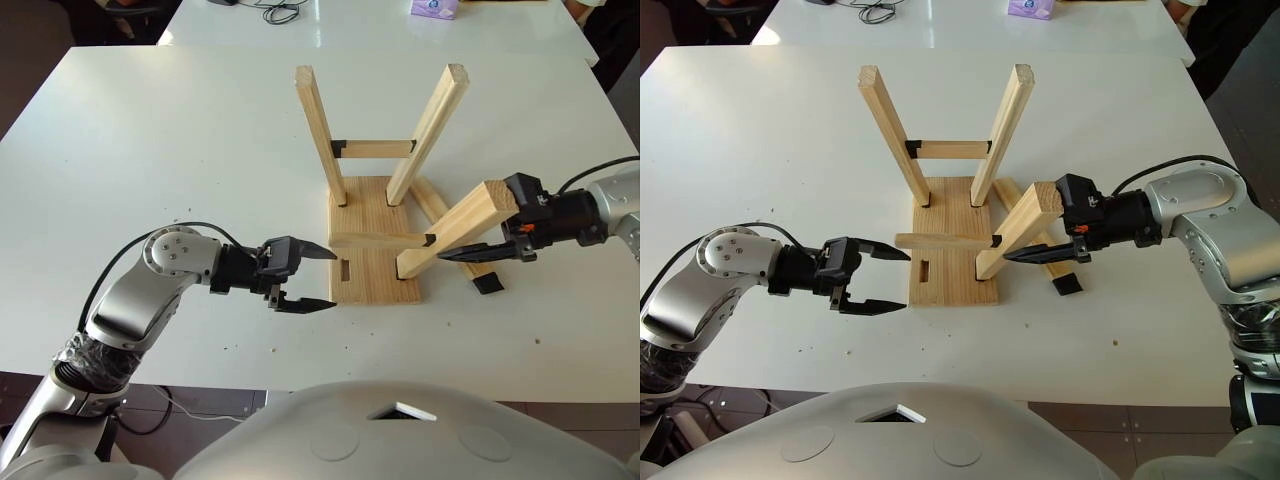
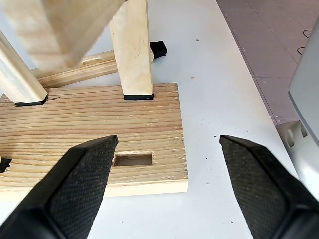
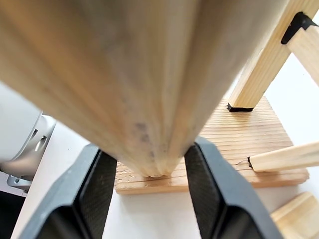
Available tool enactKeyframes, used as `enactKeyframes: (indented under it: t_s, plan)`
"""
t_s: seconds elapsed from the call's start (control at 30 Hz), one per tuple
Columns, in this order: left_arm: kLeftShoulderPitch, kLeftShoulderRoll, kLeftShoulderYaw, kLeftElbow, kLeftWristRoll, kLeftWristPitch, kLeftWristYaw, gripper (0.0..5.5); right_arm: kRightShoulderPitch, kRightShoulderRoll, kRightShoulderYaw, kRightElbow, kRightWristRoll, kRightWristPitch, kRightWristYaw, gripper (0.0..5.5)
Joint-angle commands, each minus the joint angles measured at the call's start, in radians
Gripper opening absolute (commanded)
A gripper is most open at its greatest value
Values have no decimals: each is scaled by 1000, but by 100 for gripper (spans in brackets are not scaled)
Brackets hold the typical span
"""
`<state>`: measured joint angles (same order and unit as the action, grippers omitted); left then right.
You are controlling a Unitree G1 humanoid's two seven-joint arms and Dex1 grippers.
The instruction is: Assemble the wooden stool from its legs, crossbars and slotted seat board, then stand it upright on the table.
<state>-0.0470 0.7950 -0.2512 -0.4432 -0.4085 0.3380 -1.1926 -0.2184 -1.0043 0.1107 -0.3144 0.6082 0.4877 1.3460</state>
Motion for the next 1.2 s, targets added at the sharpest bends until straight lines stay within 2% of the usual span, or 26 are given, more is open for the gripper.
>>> enactKeyframes:
  t_s: [0.03,0.33,0.57,0.9,1.13,1.2]
  plan:
    - [-7,17,2,11,9,3,-11,380,117,18,66,-34,-63,0,-28,201]
    - [-37,13,5,54,19,-5,-15,380,265,-21,123,-145,-110,-55,-72,201]
    - [-19,16,5,90,55,-50,-16,380,198,-41,101,-92,-104,-8,-99,201]
    - [-6,1,0,123,101,-97,3,380,144,-99,97,6,-178,-48,-110,201]
    - [-20,-10,5,147,114,-108,7,380,127,-65,81,34,-203,-82,-183,201]
    - [-23,-15,6,147,116,-106,9,380,140,-54,81,21,-186,-73,-198,241]
